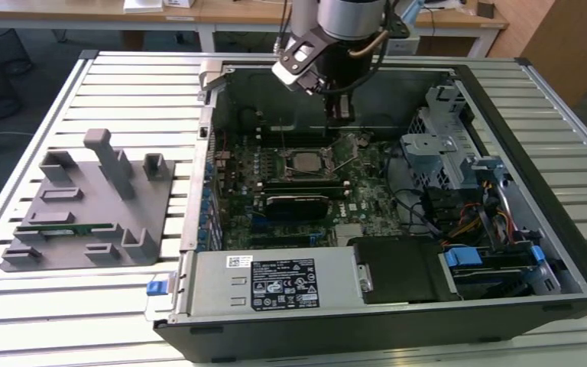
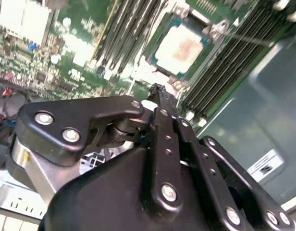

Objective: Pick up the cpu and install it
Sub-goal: 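Close the cpu cover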

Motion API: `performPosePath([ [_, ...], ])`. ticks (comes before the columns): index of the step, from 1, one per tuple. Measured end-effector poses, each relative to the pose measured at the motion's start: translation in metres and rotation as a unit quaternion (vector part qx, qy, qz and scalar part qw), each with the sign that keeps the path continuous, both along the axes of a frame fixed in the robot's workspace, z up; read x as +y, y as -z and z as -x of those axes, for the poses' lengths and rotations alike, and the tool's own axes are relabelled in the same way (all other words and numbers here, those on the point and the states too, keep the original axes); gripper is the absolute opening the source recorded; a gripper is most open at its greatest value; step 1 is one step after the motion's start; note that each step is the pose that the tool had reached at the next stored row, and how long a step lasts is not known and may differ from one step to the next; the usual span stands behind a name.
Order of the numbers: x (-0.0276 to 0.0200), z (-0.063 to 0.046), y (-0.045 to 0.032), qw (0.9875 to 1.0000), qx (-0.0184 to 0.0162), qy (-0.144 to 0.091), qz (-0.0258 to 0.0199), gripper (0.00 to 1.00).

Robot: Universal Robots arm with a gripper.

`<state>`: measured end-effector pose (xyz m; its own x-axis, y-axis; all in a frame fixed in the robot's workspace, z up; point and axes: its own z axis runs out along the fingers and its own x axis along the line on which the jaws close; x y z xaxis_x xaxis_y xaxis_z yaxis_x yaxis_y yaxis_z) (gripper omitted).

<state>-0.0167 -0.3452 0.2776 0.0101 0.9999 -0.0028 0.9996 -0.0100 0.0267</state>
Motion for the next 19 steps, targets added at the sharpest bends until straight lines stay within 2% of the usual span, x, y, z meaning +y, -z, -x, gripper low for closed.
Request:
performPosePath([
  [4,0.0,-0.0075,0.0017,1.0,0.0001,0.0,0.0002,0.11],
  [19,0.0,-0.0117,0.0032,1.0,0.0,0.0,0.0004,0.11],
])
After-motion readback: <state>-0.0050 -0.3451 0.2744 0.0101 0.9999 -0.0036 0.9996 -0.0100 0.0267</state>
